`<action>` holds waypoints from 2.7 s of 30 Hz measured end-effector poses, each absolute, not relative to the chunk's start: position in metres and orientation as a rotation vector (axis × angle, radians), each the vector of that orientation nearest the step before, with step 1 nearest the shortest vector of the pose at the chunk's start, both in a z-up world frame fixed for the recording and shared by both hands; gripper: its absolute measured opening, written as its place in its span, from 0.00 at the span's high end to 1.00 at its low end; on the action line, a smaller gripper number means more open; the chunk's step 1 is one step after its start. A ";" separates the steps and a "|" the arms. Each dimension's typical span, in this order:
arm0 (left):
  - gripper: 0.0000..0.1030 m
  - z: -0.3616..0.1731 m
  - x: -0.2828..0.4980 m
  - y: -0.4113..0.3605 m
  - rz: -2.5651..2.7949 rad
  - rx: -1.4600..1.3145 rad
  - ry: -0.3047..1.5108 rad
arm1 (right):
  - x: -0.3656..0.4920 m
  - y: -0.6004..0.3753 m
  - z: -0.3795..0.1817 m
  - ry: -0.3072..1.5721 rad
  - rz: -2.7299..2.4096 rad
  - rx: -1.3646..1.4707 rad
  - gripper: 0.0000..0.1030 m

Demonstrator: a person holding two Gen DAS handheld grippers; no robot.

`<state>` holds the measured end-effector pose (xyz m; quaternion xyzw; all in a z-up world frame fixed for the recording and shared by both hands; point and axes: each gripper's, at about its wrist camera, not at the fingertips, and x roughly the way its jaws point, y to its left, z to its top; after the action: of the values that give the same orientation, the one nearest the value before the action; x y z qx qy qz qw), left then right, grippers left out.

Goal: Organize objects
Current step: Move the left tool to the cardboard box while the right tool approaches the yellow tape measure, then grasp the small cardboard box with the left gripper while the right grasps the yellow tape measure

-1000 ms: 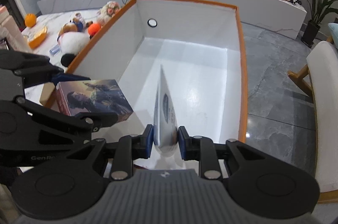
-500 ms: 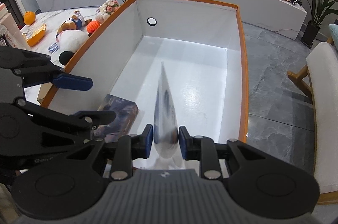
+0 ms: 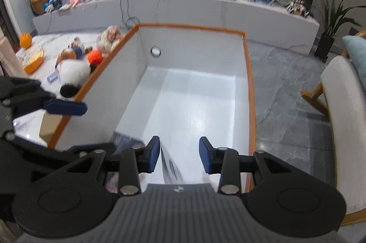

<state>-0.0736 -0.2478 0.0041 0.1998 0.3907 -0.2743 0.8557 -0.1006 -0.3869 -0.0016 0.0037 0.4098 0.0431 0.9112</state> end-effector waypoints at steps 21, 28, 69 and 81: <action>0.24 0.038 -0.050 -0.093 -0.427 0.296 0.754 | -0.065 -0.295 0.043 0.723 0.176 0.018 0.61; 0.17 0.003 -0.047 -0.077 -0.494 0.326 0.760 | -0.050 -0.253 0.039 0.753 0.240 -0.022 0.60; 0.22 -0.072 -0.023 -0.088 -0.690 0.332 0.870 | 0.039 -0.165 -0.030 1.017 0.137 -0.049 0.31; 0.22 -0.067 -0.022 -0.033 -0.573 0.291 0.940 | 0.036 -0.153 -0.053 1.115 0.170 -0.111 0.32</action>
<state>-0.0217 -0.0327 -0.0667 0.1378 0.4450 -0.2713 0.8422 0.0356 -0.1531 -0.0530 -0.0524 0.5280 0.0805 0.8438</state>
